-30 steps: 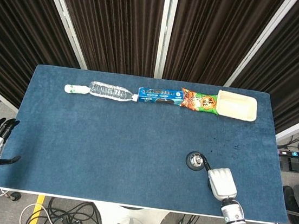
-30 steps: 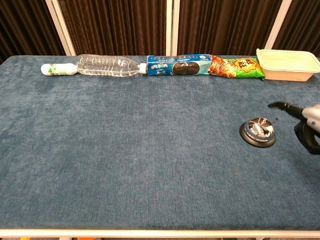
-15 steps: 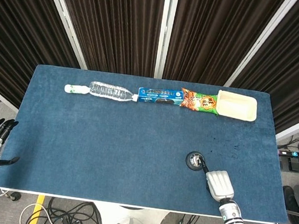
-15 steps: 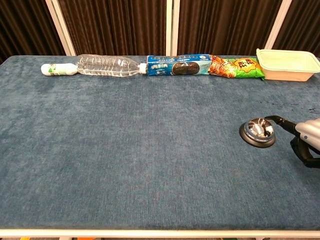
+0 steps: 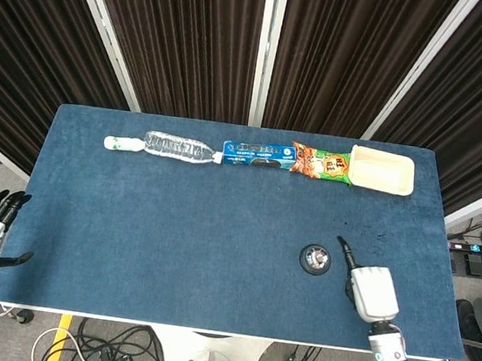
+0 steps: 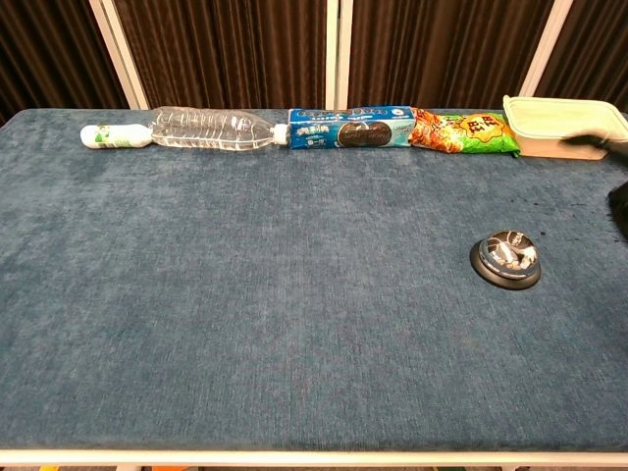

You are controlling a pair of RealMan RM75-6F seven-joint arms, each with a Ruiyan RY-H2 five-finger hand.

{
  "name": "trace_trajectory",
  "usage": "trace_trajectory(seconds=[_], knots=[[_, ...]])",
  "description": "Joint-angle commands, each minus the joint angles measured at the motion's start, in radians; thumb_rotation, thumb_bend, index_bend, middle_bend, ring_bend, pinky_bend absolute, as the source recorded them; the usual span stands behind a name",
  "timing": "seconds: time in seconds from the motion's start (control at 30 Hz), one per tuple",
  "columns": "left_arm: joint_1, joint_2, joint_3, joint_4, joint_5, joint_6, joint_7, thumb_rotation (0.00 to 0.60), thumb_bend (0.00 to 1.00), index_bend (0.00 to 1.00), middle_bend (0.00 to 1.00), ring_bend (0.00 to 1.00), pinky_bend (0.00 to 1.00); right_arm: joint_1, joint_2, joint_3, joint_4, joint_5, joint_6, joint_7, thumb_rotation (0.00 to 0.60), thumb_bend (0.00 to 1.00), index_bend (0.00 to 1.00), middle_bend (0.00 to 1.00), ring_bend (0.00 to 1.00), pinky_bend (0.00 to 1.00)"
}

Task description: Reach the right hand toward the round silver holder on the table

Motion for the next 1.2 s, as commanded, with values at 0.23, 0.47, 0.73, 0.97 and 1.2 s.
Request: trace_trajectory(seconds=[0.23,0.47,0.73,0.97,1.2], knots=[[0.007,0.002,-0.001,-0.015,0.003,0.016,0.008,0.600,0.00,0.09,0.07,0.00,0.14,-0.102,0.049,0.047,0.142,-0.055,0.197,0.182,0.600,1.00,0.05,0.94,0.90,0.89],[0.010,0.011,0.005,-0.043,0.012,0.021,0.028,0.600,0.00,0.09,0.07,0.00,0.14,-0.143,0.076,0.040,0.194,-0.038,0.210,0.228,0.600,1.00,0.16,0.94,0.90,0.89],[0.013,0.018,0.006,-0.058,0.013,0.025,0.044,0.600,0.00,0.09,0.07,0.00,0.14,-0.145,0.167,-0.009,0.151,-0.019,0.086,0.237,0.600,0.25,0.01,0.13,0.06,0.14],[0.012,0.011,0.009,-0.058,0.017,0.022,0.046,0.600,0.00,0.09,0.07,0.00,0.14,-0.162,0.201,0.000,0.129,-0.028,0.110,0.281,0.600,0.00,0.00,0.00,0.00,0.00],[0.010,0.001,0.009,-0.053,0.022,0.024,0.050,0.600,0.00,0.09,0.07,0.00,0.14,-0.170,0.198,0.013,0.147,-0.009,0.103,0.287,0.600,0.00,0.00,0.00,0.00,0.00]])
